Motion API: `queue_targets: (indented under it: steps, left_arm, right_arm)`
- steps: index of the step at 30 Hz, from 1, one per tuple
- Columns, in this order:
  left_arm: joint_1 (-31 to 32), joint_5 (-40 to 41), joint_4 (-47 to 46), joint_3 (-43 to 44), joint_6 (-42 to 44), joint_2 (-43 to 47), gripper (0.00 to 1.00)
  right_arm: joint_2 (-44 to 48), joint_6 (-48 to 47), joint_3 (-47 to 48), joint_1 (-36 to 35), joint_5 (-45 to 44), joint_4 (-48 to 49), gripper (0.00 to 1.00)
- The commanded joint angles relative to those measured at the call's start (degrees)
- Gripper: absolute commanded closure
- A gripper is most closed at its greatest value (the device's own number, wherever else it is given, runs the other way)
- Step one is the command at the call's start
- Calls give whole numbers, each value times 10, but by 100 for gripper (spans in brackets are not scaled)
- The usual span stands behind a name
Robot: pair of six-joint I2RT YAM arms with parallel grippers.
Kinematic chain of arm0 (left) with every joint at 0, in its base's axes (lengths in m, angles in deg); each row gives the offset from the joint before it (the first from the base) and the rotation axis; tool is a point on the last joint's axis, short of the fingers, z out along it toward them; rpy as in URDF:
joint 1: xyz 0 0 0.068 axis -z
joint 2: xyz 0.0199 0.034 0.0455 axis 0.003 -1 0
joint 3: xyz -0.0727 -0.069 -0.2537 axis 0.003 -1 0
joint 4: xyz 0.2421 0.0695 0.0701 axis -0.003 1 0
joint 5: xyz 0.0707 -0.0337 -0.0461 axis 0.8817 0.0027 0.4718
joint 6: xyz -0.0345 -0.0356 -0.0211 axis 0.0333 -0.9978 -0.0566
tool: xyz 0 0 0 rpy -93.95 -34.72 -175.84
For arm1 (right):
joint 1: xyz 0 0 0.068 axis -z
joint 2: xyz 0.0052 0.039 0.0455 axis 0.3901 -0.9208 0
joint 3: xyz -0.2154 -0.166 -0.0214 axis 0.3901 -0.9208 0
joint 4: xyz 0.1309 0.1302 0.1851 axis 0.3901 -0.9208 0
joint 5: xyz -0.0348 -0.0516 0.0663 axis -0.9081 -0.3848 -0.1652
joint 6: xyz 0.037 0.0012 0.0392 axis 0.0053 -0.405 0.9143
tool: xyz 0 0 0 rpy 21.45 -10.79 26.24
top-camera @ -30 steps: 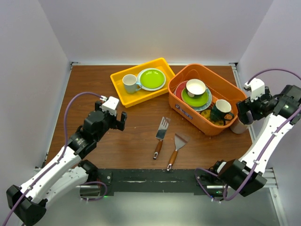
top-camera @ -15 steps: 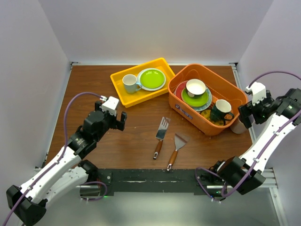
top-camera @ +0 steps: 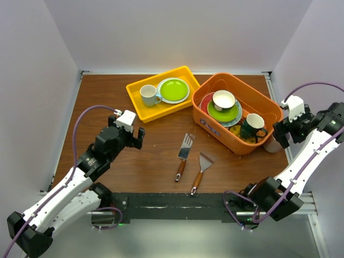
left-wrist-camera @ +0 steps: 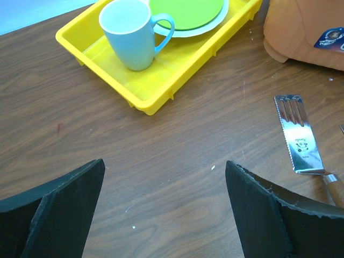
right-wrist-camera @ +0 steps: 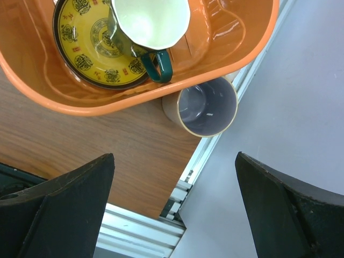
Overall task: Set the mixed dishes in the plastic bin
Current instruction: Pick up the cup at the center of the board.
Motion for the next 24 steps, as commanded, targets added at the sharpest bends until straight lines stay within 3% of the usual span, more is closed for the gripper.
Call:
queue_targets:
  steps: [1, 24]
  left_arm:
    - [-4, -5, -24, 0, -1, 7, 0]
    - [-3, -3, -25, 0, 0, 6, 0]
  right_arm:
    - [-3, -20, 14, 8, -2, -17, 1]
    - [-24, -76, 6, 57, -3, -41, 1]
